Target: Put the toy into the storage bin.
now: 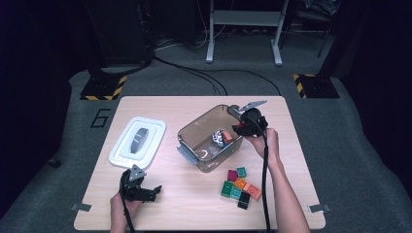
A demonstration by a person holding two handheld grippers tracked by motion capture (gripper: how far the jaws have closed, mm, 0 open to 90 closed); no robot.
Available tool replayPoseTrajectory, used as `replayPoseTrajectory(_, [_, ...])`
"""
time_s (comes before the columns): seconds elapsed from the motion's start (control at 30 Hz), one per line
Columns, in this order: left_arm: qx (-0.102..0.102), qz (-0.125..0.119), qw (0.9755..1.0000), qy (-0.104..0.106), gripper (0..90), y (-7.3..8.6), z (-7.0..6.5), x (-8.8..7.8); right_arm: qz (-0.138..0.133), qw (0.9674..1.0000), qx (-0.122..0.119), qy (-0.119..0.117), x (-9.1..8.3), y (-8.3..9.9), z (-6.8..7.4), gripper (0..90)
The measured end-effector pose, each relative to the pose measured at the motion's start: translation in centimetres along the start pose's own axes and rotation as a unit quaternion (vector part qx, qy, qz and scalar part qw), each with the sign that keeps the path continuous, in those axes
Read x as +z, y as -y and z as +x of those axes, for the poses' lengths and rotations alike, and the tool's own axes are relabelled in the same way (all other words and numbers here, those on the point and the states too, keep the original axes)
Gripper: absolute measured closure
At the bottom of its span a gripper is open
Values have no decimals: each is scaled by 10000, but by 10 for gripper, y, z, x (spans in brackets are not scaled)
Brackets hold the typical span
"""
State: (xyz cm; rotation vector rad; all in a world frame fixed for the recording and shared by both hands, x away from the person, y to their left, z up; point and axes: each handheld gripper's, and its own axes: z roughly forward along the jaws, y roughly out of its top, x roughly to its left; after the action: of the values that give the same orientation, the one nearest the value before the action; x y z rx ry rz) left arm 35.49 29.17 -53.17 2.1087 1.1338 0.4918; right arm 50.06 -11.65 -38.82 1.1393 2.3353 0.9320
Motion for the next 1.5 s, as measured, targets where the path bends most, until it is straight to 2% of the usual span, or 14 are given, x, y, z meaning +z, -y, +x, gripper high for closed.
replayPoseTrajectory(0.07, [-1, -1, 10000, 0, 7, 0, 0, 0, 40, 9999, -89, 22, 0, -1, 1, 585])
replayPoseTrajectory(0.1, [2, 1, 10000, 1, 7, 0, 0, 0, 77, 9995, -305, 34, 1, -1, 1, 583])
replayPoseTrajectory(0.13, [0, 1, 10000, 1, 7, 0, 0, 0, 122, 9992, -365, 63, 2, -2, 3, 581])
replayPoseTrajectory(0.27, [1, 0, 10000, 0, 7, 0, 0, 0, 177, 9987, -469, 90, 4, -2, 6, 519])
replayPoseTrajectory(0.37, [2, 0, 10000, 0, 7, 0, 0, 0, 242, 9990, -367, 92, 1, -2, 7, 476])
replayPoseTrajectory(0.43, [-1, 0, 10000, 0, 7, 0, 0, 0, 82, 9992, -389, 71, -1, -2, 6, 450])
replayPoseTrajectory(0.47, [0, 0, 10000, 0, 7, 0, 0, 0, 58, 9996, -284, 65, -3, -2, 7, 429])
replayPoseTrajectory(0.67, [1, -1, 10000, 0, 7, 0, 0, 0, -253, 9997, -21, -10, -18, 3, 3, 281])
replayPoseTrajectory(0.8, [-1, 0, 10000, 0, 7, 0, 0, 0, -341, 9993, 138, -24, -29, 10, 3, 212])
replayPoseTrajectory(0.87, [-1, 0, 10000, -1, 7, 0, 0, 0, -401, 9992, 89, -6, -34, 15, 3, 195])
replayPoseTrajectory(0.97, [0, 0, 10000, -1, 7, 0, 0, 0, -430, 9989, 159, 7, -42, 24, 3, 170])
replayPoseTrajectory(1.13, [1, 1, 10000, -1, 7, 0, 0, 0, -388, 9988, 301, 29, -49, 44, 2, 140])
replayPoseTrajectory(1.17, [0, 0, 10000, -2, 7, 0, 0, 0, -359, 9986, 394, 17, -50, 49, 2, 138])
replayPoseTrajectory(1.5, [0, 0, 10000, -1, 7, 0, 0, 0, -53, 9986, 523, -44, -46, 95, 4, 114])
